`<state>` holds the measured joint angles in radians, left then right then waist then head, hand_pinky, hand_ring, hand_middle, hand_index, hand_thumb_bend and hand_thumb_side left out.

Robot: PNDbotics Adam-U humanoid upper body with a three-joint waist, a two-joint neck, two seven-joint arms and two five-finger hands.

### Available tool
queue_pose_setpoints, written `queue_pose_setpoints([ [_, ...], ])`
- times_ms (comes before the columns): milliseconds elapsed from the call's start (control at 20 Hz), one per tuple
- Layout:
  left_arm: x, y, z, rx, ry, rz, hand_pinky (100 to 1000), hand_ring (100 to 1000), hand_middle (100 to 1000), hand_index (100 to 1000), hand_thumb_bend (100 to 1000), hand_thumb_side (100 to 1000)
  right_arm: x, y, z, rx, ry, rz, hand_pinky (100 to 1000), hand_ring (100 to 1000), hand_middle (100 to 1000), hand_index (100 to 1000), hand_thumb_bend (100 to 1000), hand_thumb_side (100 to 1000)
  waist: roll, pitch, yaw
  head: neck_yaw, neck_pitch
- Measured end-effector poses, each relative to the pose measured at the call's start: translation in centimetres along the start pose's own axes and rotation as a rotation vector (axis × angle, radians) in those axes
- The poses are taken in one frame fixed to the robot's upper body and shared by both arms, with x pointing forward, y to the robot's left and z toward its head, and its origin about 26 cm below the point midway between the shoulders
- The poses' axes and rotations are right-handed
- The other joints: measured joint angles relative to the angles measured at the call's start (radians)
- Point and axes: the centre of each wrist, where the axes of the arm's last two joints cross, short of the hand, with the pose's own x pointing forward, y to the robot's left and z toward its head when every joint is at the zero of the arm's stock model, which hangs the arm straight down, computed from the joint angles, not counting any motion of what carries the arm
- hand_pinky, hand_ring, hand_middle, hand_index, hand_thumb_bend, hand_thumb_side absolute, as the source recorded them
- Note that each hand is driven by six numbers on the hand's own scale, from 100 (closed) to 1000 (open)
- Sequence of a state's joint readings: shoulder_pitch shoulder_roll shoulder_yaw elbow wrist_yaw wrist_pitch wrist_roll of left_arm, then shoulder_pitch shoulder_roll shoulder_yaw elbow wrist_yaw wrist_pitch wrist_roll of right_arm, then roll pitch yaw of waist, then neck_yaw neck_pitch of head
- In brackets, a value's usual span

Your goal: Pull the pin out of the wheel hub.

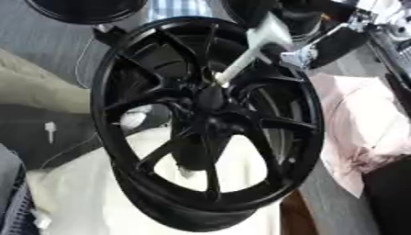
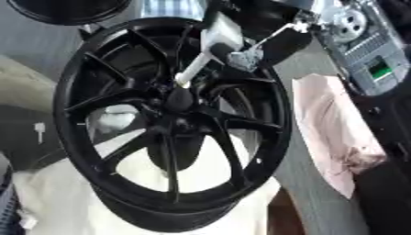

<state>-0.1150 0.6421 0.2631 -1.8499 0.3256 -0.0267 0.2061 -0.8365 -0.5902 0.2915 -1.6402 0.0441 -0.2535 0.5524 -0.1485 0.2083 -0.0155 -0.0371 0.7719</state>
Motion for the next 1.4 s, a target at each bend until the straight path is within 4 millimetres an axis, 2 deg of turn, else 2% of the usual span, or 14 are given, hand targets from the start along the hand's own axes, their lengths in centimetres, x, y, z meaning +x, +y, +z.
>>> queue_pose_setpoints([
  [400,0.0,0.1,0.0,0.014,0.0,0.004,303,430,461,597,100,734,0.1,-2.5,2.0,-0.098,0.041,-0.002,529,398,288,536,100,100,0.002,-0.007,-0.002,-0.009,0.0],
  [700,0.0,0.1,0.0,0.022,0.001,0.006,302,431,461,597,100,737,-1.3,-3.5,4.6,-0.177,0.138,-0.04,530,397,286,534,100,100,0.004,-0.007,-0.002,-0.018,0.0],
  [1050,0.1,0.3,0.0,0.035,0.0,0.004,301,427,461,597,100,738,-3.1,-4.6,10.1,-0.309,0.317,-0.11,529,396,284,531,100,100,0.004,-0.005,-0.002,-0.016,0.0],
  [1400,0.2,0.5,-0.1,0.048,-0.009,0.0,300,426,461,597,100,737,-3.5,-5.2,17.5,-0.468,0.504,-0.142,530,397,285,531,100,100,0.012,0.012,-0.005,0.0,0.0],
])
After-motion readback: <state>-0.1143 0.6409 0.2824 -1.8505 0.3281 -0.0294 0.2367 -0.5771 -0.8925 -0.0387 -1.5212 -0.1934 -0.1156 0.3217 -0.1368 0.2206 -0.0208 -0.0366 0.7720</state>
